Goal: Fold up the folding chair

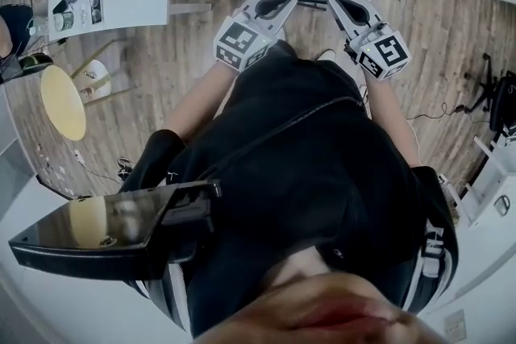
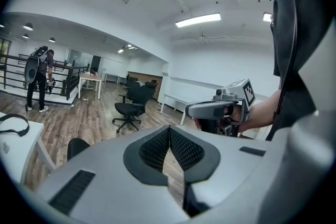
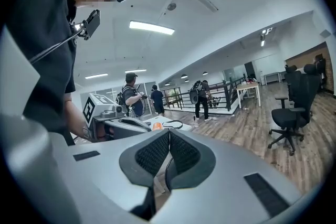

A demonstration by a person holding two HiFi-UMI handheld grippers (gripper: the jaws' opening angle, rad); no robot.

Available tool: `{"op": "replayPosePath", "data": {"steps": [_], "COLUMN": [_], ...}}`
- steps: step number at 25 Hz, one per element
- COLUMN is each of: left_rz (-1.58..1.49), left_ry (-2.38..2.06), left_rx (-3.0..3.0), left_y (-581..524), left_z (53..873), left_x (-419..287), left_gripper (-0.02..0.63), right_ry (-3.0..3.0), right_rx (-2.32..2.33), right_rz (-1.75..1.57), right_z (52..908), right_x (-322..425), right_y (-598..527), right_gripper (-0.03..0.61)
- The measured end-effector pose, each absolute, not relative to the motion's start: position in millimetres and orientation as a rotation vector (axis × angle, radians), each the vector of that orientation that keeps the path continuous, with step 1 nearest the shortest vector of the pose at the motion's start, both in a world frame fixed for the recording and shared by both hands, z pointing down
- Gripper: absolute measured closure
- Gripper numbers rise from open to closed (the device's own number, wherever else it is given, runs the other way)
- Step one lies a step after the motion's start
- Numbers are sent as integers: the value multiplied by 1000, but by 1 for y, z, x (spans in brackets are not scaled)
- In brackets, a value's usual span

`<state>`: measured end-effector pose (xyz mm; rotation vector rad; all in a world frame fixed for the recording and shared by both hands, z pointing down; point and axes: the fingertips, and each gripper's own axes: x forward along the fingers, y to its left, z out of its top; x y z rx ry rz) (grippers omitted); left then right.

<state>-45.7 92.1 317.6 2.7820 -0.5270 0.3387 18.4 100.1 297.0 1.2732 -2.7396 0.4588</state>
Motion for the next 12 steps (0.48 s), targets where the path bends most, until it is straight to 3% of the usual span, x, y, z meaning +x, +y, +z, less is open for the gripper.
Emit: {"op": "replayPosePath", "data": {"steps": [12], "left_rz": [270], "left_ry": [-593], "left_rx": [2743], "left_y": [30], "left_z": [320], "left_x": [-78], "left_gripper": [607], "right_ry": [-2677], "right_rx": [1273], "right_rz": [505], "right_z": [308], "right_x": [7], "right_y": [65], "right_gripper": [566]}}
